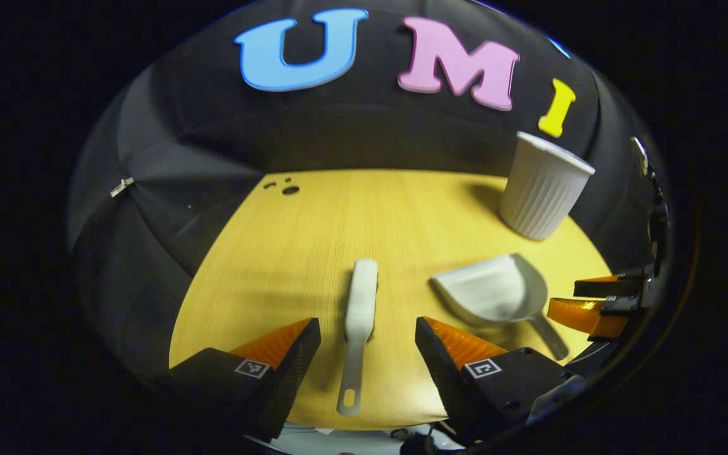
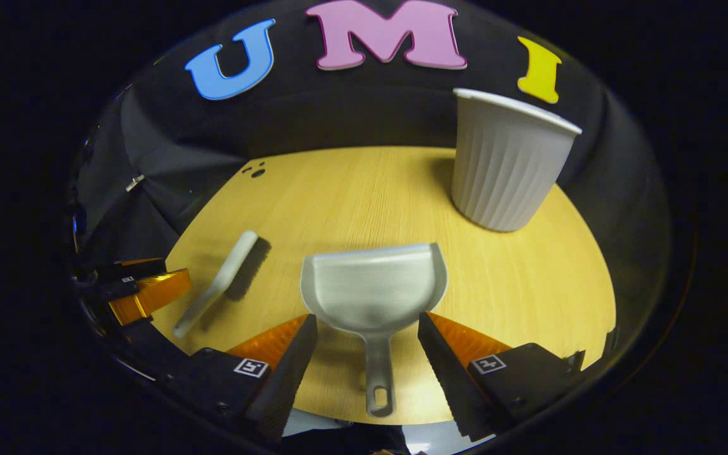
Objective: Pick up the small broom and dustpan from the desktop, sweep the trash into the dustpan with the broom, and then empty the trash into the garbage bin.
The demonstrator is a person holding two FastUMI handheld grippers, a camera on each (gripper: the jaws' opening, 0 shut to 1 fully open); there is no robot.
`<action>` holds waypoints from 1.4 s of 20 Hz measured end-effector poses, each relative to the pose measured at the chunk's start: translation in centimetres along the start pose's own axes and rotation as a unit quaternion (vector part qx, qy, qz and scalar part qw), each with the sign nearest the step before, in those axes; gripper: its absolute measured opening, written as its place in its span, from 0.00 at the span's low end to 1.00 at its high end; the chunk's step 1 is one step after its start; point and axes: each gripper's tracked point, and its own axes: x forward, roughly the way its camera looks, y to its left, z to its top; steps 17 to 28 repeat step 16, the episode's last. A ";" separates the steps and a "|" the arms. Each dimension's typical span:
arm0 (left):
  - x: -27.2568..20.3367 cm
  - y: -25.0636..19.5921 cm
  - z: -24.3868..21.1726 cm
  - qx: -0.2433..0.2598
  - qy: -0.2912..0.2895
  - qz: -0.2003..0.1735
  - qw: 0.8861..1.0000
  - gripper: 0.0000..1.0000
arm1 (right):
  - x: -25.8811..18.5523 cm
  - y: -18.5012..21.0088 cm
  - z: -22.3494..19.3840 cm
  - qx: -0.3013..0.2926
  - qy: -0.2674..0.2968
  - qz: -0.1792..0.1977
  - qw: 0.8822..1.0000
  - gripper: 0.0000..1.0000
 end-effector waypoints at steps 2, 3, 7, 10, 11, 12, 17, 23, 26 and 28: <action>-3.7 0.3 2.4 -0.003 -0.055 0.003 0.998 0.96 | -3.1 0.6 2.2 0.000 -0.045 0.002 0.999 0.99; -5.5 0.6 3.6 0.000 -0.080 0.010 0.997 0.96 | -4.5 0.8 3.0 -0.003 -0.065 0.001 0.998 0.99; -12.6 1.0 7.3 0.005 -0.187 0.032 0.982 0.95 | -10.7 2.1 6.0 -0.025 -0.151 -0.003 0.988 0.99; -16.1 1.0 7.6 0.013 -0.220 0.042 0.975 0.95 | -15.6 2.6 7.6 -0.022 -0.215 0.001 0.976 0.99; -16.8 0.3 7.4 0.011 -0.227 0.031 0.973 0.95 | -17.0 2.4 8.4 -0.027 -0.243 -0.004 0.970 0.99; -17.7 -0.5 7.1 0.006 -0.235 0.018 0.972 0.96 | -18.5 2.1 8.9 -0.034 -0.264 -0.013 0.964 0.99; -20.9 -1.3 5.8 0.005 -0.266 0.009 0.964 0.96 | -21.3 1.6 6.7 -0.052 -0.273 -0.020 0.960 0.99; -20.9 -1.3 5.8 0.005 -0.266 0.009 0.964 0.96 | -21.3 1.6 6.7 -0.052 -0.273 -0.020 0.960 0.99; -20.9 -1.3 5.8 0.005 -0.266 0.009 0.964 0.96 | -21.3 1.6 6.7 -0.052 -0.273 -0.020 0.960 0.99; -20.9 -1.3 5.8 0.005 -0.266 0.009 0.964 0.96 | -21.3 1.6 6.7 -0.052 -0.273 -0.020 0.960 0.99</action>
